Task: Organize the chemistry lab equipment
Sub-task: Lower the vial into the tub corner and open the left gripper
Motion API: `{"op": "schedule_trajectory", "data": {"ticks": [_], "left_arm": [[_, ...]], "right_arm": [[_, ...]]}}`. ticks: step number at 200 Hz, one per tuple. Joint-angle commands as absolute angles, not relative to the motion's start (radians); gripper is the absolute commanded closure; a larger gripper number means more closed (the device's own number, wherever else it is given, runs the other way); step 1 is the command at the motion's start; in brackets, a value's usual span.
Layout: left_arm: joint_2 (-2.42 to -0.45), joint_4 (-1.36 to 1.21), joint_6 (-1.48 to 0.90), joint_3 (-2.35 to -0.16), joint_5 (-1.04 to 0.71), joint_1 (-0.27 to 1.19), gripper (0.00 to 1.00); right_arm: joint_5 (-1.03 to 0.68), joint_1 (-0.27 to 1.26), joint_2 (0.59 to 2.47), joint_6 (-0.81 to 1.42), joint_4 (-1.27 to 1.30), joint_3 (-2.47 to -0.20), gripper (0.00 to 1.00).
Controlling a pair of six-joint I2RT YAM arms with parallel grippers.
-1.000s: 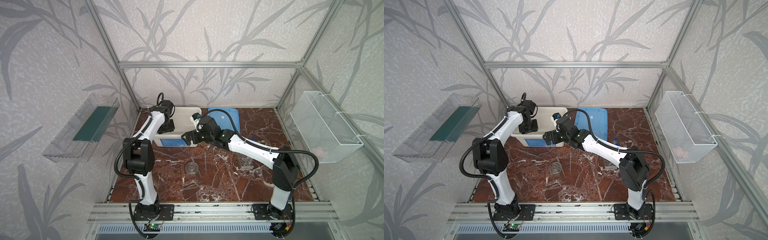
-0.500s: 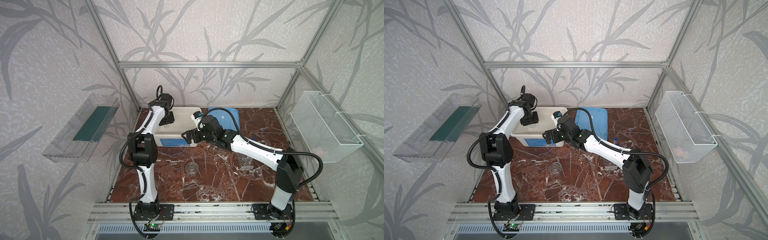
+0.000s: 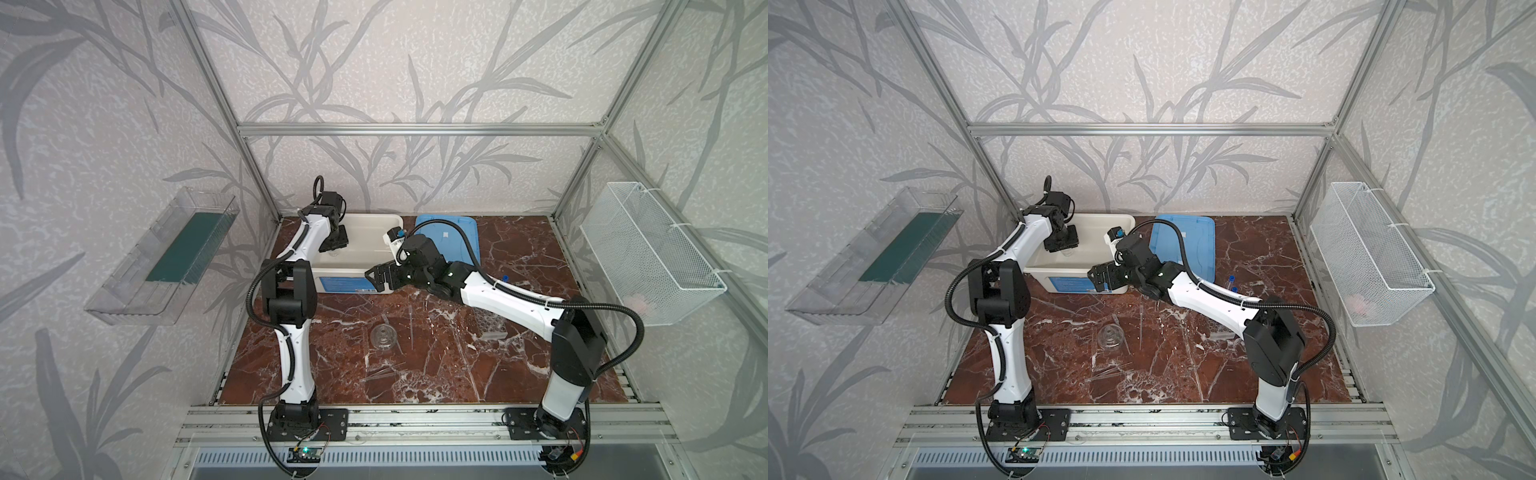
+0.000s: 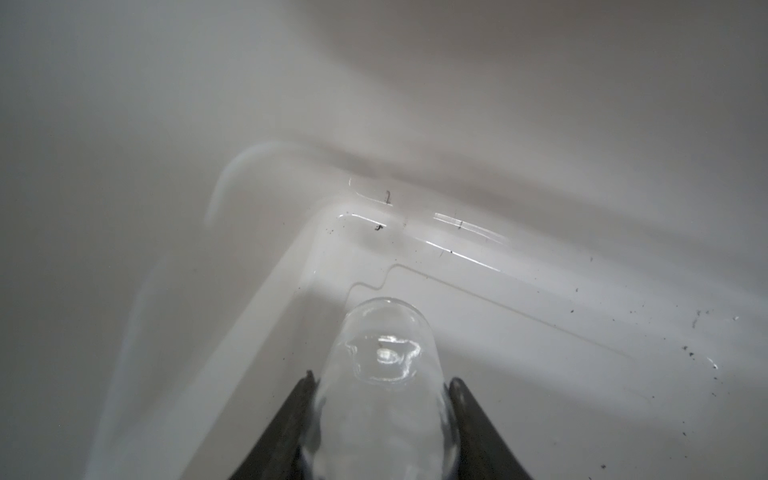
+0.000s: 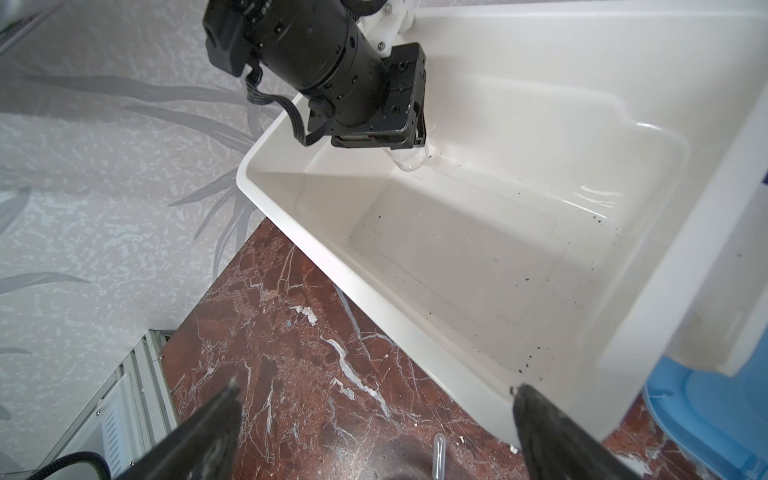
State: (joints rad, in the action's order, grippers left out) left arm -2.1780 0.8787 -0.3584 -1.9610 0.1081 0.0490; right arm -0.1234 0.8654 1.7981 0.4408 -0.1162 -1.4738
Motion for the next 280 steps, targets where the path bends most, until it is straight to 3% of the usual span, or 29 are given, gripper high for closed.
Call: {"op": "schedule_trajectory", "data": {"ticks": [1, 123, 158, 238, 280], "left_arm": [[-2.187, 0.851, -0.350, -1.948, 0.088, 0.038, 0.88], [-1.989, 0.670, -0.360, -1.668, 0.069, 0.035, 0.88], [-2.087, 0.788, -0.371, -1.790, 0.053, 0.028, 0.88], [-2.121, 0.701, -0.398, -1.705, 0.048, 0.024, 0.86], [-2.146, 0.703, -0.388, -1.710, 0.066, 0.023, 0.80]], "right_arm": [[-0.117, 0.861, 1.778, 0.433, -0.105, -1.473, 0.00], [-0.137, 0.861, 1.811, 0.445, -0.091, -1.461, 0.00], [-0.145, 0.856, 1.809, 0.451, -0.086, -1.452, 0.00], [-0.142, 0.856, 1.802, 0.457, -0.077, -1.436, 0.00], [-0.148, 0.854, 1.813, 0.463, -0.075, -1.436, 0.00]]}}
